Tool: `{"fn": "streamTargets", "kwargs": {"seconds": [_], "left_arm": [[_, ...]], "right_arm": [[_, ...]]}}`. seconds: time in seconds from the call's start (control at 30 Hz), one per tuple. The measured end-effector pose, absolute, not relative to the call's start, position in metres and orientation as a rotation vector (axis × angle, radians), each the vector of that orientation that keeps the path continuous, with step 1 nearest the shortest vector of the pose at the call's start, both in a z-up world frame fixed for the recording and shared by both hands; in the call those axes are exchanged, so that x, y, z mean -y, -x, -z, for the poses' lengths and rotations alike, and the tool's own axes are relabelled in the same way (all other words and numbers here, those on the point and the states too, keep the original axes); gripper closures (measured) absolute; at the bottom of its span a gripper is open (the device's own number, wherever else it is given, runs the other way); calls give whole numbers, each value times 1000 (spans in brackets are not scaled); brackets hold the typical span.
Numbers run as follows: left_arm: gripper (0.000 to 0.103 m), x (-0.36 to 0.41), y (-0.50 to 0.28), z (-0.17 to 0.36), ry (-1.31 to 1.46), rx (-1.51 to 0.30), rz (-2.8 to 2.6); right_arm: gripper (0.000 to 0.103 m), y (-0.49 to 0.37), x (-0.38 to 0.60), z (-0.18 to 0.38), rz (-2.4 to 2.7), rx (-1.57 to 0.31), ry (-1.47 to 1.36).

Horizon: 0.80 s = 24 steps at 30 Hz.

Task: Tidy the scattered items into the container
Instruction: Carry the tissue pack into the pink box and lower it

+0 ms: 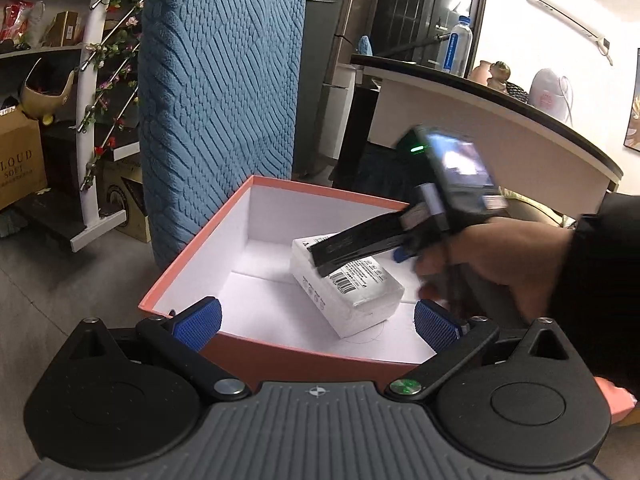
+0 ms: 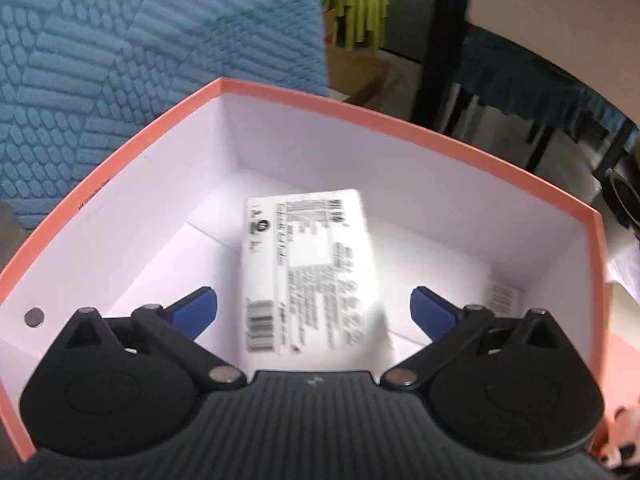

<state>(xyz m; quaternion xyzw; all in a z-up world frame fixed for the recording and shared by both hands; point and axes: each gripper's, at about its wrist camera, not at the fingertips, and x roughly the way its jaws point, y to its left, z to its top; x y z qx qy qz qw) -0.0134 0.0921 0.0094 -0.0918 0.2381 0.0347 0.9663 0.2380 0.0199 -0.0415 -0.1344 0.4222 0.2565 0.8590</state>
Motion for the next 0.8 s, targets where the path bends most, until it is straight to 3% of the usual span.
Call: {"fn": "streamTargets", "kwargs": {"seconds": [0.1,0.17,0.23,0.6,0.8], "left_arm": [[0,-94,13,-9,195,-486,-83],[0,-97,14,-9,207,-488,-87],[0,-98,16,-9,213,-486,-86],[0,-111,18,-9,237,-472,-131],[0,-112,15,-10,232,-466,-148]], "right_arm": [[0,-243,-42,58,-494,-886,425],[19,-243,-49,66,-503,-896,454],[23,-240,-58,67,-500,-882,489],[22,-256,-106,60,-523,-877,351],[15,-258,-107,65,-534,-869,352]]}}
